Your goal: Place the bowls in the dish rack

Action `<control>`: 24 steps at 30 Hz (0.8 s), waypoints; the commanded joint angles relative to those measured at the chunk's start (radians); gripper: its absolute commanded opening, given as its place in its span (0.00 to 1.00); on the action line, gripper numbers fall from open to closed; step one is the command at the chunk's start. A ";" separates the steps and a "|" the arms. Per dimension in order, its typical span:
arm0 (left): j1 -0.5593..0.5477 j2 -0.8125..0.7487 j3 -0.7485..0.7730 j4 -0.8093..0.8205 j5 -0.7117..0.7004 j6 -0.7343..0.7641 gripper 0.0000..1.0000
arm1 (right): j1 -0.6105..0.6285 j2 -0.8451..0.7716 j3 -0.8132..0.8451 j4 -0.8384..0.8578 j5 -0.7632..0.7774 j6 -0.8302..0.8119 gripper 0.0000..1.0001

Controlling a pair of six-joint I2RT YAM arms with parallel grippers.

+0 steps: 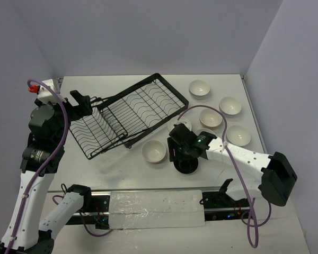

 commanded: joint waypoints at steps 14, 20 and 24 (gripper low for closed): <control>-0.021 0.002 0.011 -0.083 -0.065 -0.035 0.99 | 0.093 0.167 0.060 -0.031 0.090 0.156 0.43; -0.034 0.008 0.022 -0.103 -0.091 -0.040 0.99 | 0.106 0.205 0.077 -0.048 0.107 0.177 0.37; -0.038 0.011 0.017 -0.103 -0.085 -0.047 0.99 | 0.116 0.210 0.088 -0.069 0.129 0.196 0.22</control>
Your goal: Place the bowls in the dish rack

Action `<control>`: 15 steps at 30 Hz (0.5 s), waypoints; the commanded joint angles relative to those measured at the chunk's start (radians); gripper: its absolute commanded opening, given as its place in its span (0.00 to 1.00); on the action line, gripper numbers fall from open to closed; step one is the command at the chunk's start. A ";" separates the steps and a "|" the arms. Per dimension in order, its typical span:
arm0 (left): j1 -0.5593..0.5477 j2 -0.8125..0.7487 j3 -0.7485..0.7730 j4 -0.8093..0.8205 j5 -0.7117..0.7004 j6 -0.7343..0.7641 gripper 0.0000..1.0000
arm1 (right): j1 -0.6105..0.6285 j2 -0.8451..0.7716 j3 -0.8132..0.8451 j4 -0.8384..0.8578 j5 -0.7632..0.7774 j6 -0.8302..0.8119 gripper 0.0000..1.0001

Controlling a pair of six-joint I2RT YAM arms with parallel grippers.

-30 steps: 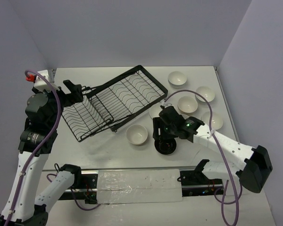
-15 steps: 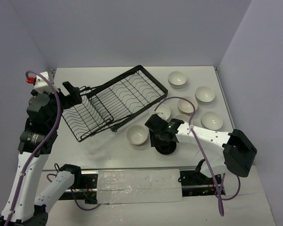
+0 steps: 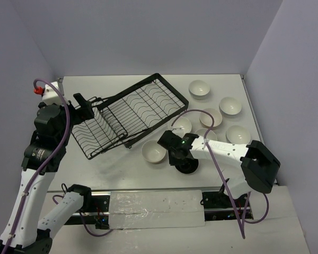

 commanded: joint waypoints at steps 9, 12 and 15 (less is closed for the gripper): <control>-0.014 -0.007 0.013 0.013 0.008 -0.026 0.99 | 0.021 -0.121 0.244 -0.197 0.156 0.006 0.00; -0.020 -0.030 -0.003 0.016 0.014 -0.026 0.99 | 0.007 -0.142 0.396 -0.234 0.193 -0.061 0.00; -0.025 -0.056 -0.016 0.019 0.023 -0.034 0.99 | -0.024 -0.142 0.539 -0.214 0.183 -0.150 0.00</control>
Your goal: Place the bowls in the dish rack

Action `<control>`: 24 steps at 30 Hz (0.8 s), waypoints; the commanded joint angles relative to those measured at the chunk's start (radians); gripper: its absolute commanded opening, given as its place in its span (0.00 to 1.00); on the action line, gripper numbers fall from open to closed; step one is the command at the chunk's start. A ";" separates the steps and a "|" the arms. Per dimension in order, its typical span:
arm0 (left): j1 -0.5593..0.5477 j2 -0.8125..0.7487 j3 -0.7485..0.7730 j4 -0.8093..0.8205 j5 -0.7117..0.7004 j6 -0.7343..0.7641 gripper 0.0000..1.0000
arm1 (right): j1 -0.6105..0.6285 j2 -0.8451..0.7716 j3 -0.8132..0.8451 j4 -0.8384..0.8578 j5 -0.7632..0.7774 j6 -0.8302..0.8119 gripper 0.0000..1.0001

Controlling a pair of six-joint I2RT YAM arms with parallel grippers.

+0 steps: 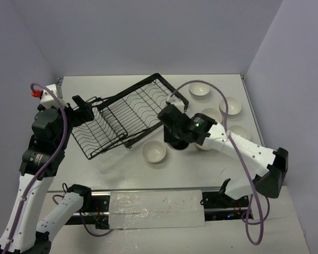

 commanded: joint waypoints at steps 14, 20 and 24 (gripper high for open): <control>-0.012 -0.065 -0.071 0.075 0.027 -0.120 0.99 | -0.441 0.201 0.410 0.821 -0.682 -0.203 0.00; -0.012 -0.039 -0.060 0.052 0.022 -0.128 0.99 | -0.507 0.414 0.475 1.162 -0.882 -0.089 0.00; -0.012 -0.045 -0.069 0.042 0.016 -0.139 0.99 | -0.520 0.514 0.469 1.348 -0.903 -0.017 0.00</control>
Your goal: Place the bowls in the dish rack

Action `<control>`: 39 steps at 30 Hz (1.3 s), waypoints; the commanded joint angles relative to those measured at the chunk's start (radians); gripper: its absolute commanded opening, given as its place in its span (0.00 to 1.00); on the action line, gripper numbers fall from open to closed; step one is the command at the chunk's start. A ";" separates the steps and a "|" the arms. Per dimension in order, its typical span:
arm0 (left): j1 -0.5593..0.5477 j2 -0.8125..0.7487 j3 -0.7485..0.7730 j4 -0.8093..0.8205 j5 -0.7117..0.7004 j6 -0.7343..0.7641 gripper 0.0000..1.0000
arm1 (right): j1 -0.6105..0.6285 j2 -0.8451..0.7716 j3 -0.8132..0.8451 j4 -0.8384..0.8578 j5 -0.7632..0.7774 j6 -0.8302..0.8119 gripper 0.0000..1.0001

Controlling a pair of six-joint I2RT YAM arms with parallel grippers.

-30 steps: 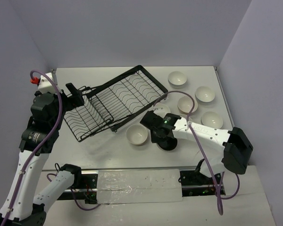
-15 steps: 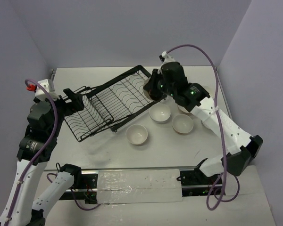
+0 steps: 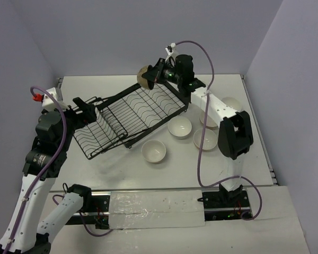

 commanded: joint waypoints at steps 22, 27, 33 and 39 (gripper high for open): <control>-0.004 0.004 0.019 -0.038 0.008 -0.010 0.99 | -0.047 0.409 0.094 0.823 -0.028 0.236 0.00; -0.004 0.002 0.001 -0.025 0.022 -0.011 0.99 | -0.056 0.455 0.076 0.868 -0.012 0.267 0.00; -0.004 0.008 -0.011 -0.014 0.034 -0.011 0.99 | -0.072 0.520 0.102 0.930 -0.022 0.324 0.00; -0.004 0.013 -0.016 -0.015 0.038 -0.010 0.99 | -0.086 0.566 0.097 0.990 0.001 0.379 0.00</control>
